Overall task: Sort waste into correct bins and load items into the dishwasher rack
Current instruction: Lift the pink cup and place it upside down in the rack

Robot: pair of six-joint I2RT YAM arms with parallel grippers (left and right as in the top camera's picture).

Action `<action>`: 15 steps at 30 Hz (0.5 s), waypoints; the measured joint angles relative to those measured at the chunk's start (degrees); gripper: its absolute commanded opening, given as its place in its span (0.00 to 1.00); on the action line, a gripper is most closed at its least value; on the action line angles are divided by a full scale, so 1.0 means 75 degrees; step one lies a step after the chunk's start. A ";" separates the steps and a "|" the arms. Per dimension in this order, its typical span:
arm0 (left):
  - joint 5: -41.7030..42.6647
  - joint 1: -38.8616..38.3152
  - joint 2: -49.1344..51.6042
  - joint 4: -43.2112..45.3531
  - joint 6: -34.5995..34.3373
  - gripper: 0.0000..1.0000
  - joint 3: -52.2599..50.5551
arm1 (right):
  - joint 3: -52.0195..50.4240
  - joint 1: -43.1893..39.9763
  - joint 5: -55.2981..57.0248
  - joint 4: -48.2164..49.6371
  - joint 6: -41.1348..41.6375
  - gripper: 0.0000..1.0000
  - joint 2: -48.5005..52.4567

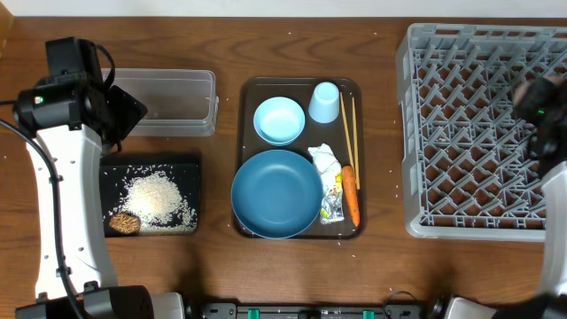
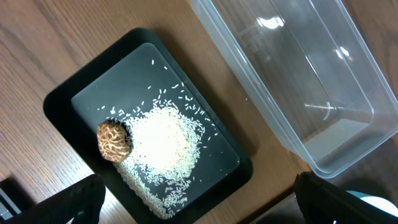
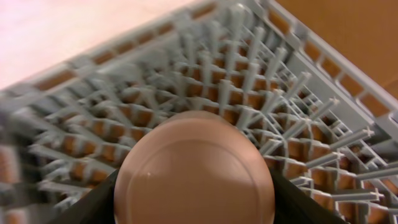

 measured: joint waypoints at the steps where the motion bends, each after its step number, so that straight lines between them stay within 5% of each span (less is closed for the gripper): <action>1: 0.0000 0.0000 0.0000 0.0000 0.0000 0.98 0.0000 | 0.0000 -0.0134 -0.0111 0.0017 -0.0003 0.56 0.0117; 15: -0.0003 0.0000 0.0000 0.0000 0.0003 0.98 0.0000 | 0.0000 -0.0609 -0.1134 0.0341 -0.0052 0.74 0.1556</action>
